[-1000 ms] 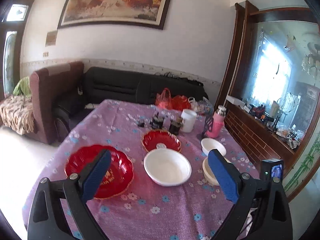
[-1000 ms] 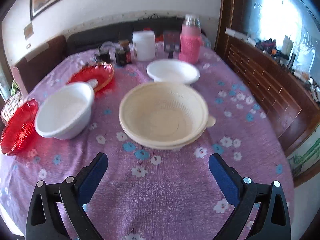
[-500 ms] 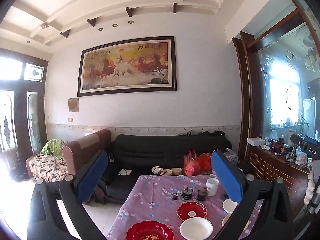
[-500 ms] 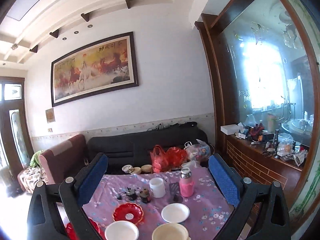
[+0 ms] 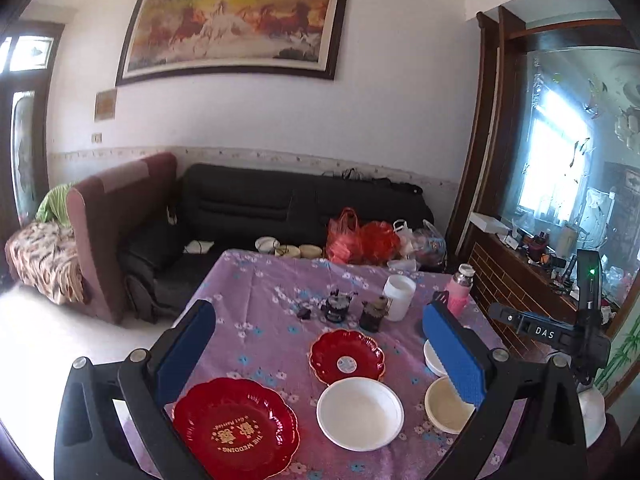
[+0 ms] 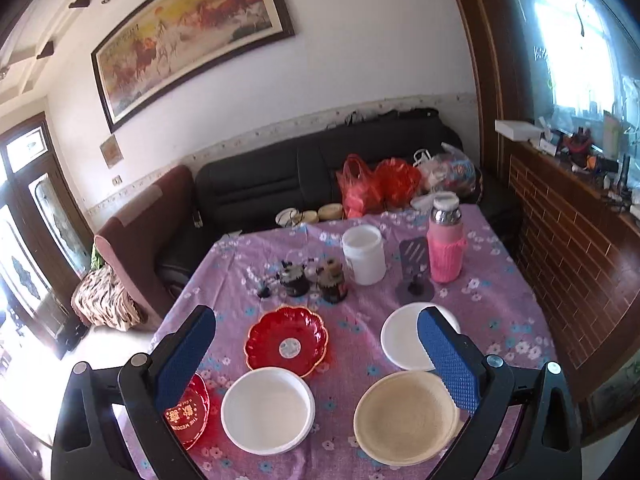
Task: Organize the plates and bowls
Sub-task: 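Move both grippers toward the smaller red scalloped plate, then grasp the smaller red plate's rim with both grippers and lift it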
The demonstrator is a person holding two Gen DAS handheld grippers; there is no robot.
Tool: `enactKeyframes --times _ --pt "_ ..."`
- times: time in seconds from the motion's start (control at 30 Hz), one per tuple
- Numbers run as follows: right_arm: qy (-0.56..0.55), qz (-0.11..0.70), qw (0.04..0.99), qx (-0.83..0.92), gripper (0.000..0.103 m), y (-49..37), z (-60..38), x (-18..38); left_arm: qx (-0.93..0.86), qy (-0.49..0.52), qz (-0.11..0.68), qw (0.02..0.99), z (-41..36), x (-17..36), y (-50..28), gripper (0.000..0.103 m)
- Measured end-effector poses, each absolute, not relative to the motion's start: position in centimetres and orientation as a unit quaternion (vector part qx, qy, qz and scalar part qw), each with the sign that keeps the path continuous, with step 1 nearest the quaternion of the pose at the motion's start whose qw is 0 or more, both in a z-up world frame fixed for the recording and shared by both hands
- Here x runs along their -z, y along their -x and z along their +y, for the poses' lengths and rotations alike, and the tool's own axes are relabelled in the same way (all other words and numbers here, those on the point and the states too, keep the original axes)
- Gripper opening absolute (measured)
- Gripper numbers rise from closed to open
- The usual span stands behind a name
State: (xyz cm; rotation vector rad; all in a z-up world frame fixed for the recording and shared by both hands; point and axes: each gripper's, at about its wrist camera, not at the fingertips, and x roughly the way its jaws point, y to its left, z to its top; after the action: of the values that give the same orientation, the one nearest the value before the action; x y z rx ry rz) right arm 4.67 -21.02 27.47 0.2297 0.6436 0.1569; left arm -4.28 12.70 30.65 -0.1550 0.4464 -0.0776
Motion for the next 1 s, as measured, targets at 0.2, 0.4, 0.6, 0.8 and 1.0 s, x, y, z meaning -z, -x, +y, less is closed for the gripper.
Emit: enactKeyframes --times 0.2,0.4,0.6,0.8,1.0 --pt "-0.114 0.394 0.908 -0.085 0.102 -11.2 -18.7 -18.8 0.045 0.123 0.348 0.928 12.5 -21.9 -5.7 0.103" --pt "-0.103 0.444 0.887 -0.080 0.100 -16.3 -16.2 -13.6 0.036 0.124 0.402 0.906 11.2 -15.5 -12.7 0.103" --pt "-0.097 0.488 0.864 -0.078 0.088 -20.3 -14.1 -8.8 0.032 0.150 0.461 0.874 11.0 -10.0 -19.0 0.100" --pt "-0.116 0.518 0.844 -0.078 0.081 -22.6 -14.1 -4.8 0.047 0.207 0.509 0.834 11.7 -5.6 -23.2 0.085" --pt "-0.141 0.536 0.828 -0.083 0.072 -24.0 -14.5 -2.4 0.055 0.196 0.529 0.824 10.3 -3.6 -24.8 0.082"
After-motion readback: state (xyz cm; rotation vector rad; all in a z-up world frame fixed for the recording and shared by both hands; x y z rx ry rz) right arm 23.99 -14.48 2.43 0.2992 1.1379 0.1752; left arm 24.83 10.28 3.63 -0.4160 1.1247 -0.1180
